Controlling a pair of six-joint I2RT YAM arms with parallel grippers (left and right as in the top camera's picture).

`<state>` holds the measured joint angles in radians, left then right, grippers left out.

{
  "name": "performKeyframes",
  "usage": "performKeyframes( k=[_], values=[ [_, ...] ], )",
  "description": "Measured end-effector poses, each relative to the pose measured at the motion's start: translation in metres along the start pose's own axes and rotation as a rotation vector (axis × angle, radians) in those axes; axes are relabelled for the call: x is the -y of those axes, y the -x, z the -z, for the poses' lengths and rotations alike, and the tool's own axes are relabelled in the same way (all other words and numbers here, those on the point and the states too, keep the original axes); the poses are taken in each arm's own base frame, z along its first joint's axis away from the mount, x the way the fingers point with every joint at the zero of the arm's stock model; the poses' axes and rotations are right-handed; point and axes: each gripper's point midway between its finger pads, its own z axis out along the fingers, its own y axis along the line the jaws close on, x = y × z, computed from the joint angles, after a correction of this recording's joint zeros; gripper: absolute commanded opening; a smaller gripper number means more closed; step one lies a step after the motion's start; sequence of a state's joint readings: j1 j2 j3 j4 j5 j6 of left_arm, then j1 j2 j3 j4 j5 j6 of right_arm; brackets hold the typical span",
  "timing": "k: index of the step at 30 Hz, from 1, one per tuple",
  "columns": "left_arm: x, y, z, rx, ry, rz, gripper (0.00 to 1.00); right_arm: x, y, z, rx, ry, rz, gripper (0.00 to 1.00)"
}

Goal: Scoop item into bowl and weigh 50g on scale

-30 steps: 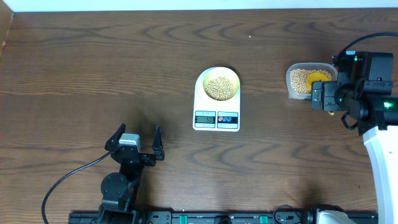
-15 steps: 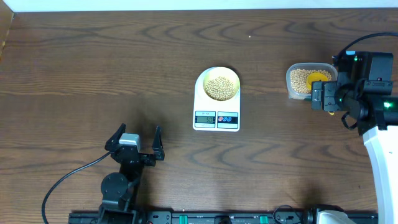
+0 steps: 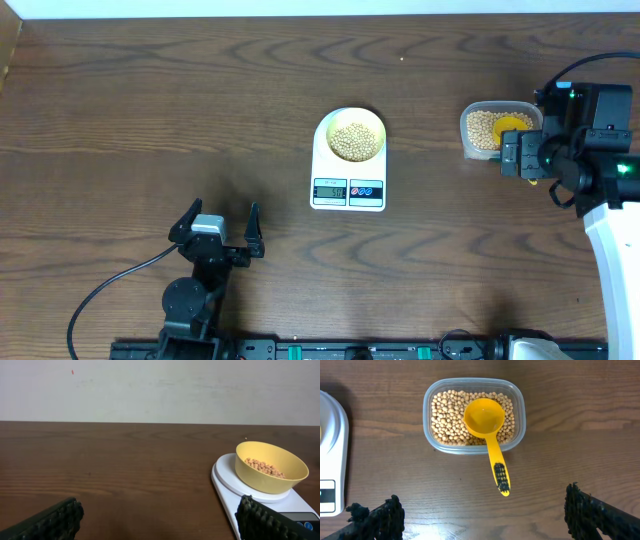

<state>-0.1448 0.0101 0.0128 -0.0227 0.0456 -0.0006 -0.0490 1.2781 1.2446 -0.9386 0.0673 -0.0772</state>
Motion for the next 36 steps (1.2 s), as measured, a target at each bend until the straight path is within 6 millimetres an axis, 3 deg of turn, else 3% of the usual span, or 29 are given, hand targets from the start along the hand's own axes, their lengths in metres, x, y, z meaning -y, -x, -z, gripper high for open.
performKeyframes(
  k=[28,32,36],
  values=[
    [0.0,0.0,0.0,0.0,0.0,0.0,1.0,0.0,0.0,0.001,0.003,0.0,0.0,0.99],
    [0.0,0.0,0.0,0.0,0.0,0.0,1.0,0.001,0.003,0.009,0.03,-0.002,-0.002,0.99],
    [0.0,0.0,0.0,0.0,0.0,0.0,1.0,0.003,0.007,0.033,0.103,-0.008,-0.007,0.99]
  ],
)
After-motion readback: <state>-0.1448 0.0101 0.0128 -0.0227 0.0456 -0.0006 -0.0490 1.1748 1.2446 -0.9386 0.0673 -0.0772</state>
